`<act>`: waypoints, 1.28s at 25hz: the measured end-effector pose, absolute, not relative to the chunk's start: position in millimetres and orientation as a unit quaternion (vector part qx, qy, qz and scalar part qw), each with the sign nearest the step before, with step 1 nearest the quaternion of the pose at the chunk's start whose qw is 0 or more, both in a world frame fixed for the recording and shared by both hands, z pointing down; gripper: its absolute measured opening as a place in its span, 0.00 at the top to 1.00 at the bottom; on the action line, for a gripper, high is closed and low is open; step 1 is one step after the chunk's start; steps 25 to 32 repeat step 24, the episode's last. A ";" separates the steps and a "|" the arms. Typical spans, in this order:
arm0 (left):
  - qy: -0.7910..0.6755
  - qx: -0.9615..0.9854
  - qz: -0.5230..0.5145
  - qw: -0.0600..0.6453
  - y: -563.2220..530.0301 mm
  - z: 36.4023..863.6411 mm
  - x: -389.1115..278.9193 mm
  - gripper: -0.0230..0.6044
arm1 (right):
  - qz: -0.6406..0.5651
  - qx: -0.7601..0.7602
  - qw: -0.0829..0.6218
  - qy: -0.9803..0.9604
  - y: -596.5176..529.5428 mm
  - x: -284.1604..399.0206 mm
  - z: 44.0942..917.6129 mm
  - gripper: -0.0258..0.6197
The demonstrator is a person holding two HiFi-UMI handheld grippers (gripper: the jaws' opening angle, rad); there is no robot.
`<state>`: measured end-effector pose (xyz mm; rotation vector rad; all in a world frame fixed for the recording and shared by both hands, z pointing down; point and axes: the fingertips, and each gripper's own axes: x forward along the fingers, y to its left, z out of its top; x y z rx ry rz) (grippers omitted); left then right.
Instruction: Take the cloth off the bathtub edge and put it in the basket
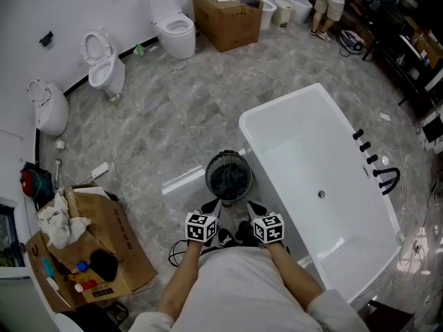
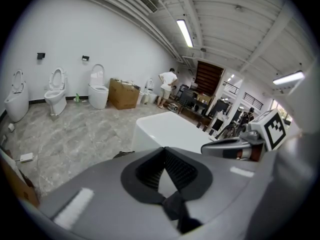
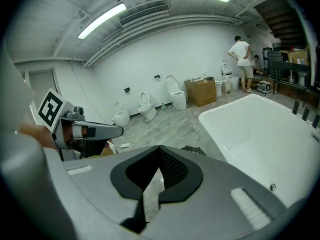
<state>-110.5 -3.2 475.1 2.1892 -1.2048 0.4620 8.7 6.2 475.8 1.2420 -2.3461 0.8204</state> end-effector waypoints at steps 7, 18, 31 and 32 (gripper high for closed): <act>-0.452 0.824 0.169 0.297 -2.0 473.4 -109.9 0.87 | 0.290 0.433 0.185 -0.834 8.1 4.3 476.1 0.96; -0.442 0.832 0.166 0.292 3.0 470.5 -107.9 0.87 | 0.286 0.439 0.181 -0.832 11.2 5.0 472.5 0.96; -0.441 0.836 0.167 0.281 1.8 470.3 -117.2 0.87 | 0.285 0.444 0.176 -0.831 7.4 -2.3 474.1 0.96; -0.441 0.836 0.167 0.281 1.8 470.3 -117.2 0.87 | 0.285 0.444 0.176 -0.831 7.4 -2.3 474.1 0.96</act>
